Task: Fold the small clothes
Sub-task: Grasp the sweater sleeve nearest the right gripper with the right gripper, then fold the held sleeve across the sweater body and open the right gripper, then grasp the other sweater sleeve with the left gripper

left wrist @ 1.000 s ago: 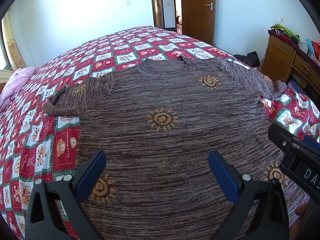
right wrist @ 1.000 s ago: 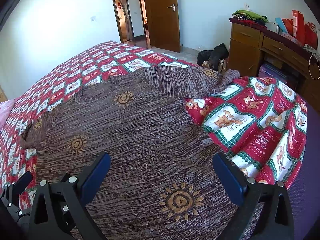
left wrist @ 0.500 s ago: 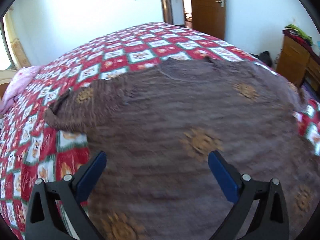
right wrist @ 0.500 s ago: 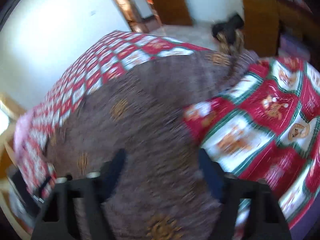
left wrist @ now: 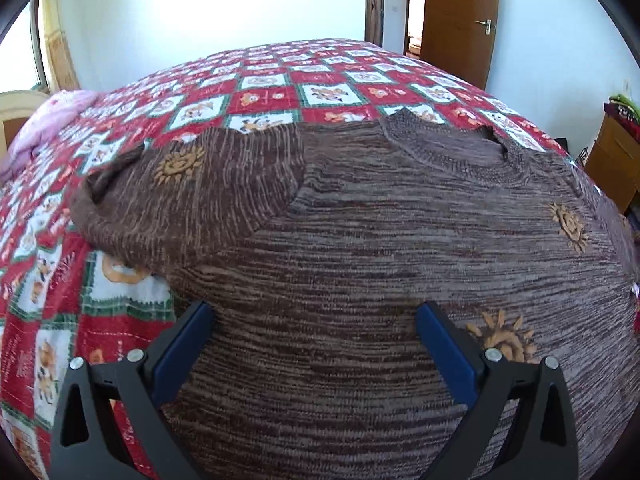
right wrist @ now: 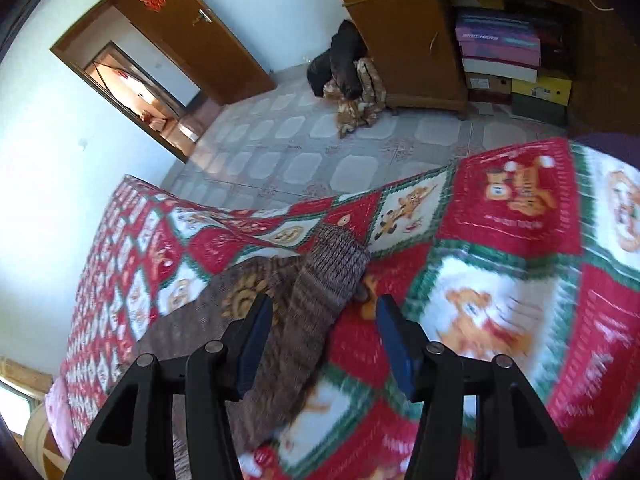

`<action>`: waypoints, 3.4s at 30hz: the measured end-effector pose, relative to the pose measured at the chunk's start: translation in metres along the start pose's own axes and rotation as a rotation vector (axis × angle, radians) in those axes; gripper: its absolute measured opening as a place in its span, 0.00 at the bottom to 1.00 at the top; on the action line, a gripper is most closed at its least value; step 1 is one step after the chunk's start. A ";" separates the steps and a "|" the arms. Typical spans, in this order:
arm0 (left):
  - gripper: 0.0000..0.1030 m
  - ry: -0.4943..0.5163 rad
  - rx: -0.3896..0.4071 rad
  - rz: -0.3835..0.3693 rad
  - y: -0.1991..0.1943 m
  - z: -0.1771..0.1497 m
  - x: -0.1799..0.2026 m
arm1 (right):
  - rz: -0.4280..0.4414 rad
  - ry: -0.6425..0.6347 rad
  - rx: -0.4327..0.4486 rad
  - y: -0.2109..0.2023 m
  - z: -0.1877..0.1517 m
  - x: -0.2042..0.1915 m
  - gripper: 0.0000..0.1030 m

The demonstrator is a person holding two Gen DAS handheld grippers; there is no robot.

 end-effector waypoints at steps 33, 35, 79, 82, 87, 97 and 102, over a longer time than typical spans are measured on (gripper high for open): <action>1.00 -0.022 0.072 -0.054 -0.001 -0.004 -0.003 | 0.256 -0.550 0.031 -0.078 -0.169 -0.182 0.10; 1.00 -0.024 0.076 -0.057 -0.001 -0.005 -0.004 | 0.275 -0.600 -0.015 -0.062 -0.208 -0.198 0.10; 1.00 -0.028 0.092 -0.073 -0.002 -0.005 -0.005 | 0.025 -0.608 0.008 0.008 -0.225 -0.101 0.12; 1.00 -0.028 0.092 -0.073 -0.001 -0.005 -0.005 | 0.029 -0.533 -0.015 0.008 -0.216 -0.094 0.08; 1.00 -0.028 0.093 -0.072 -0.002 -0.005 -0.005 | -0.012 -0.585 0.080 -0.012 -0.228 -0.126 0.12; 1.00 -0.022 0.085 -0.066 -0.001 -0.005 -0.004 | 0.009 -0.648 0.114 0.035 -0.243 -0.147 0.12; 1.00 -0.028 0.076 -0.077 -0.001 -0.004 -0.007 | -0.060 -0.782 0.205 0.036 -0.259 -0.153 0.14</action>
Point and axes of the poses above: each gripper's, at about its wrist camera, not at the fingertips, and y roughly the way its jaws point, x to its right, z to its top, the point moved 3 cm from there along y, roughly the way its jaws point, and after that the axes turned 13 degrees about y, right-handed, at the moved point
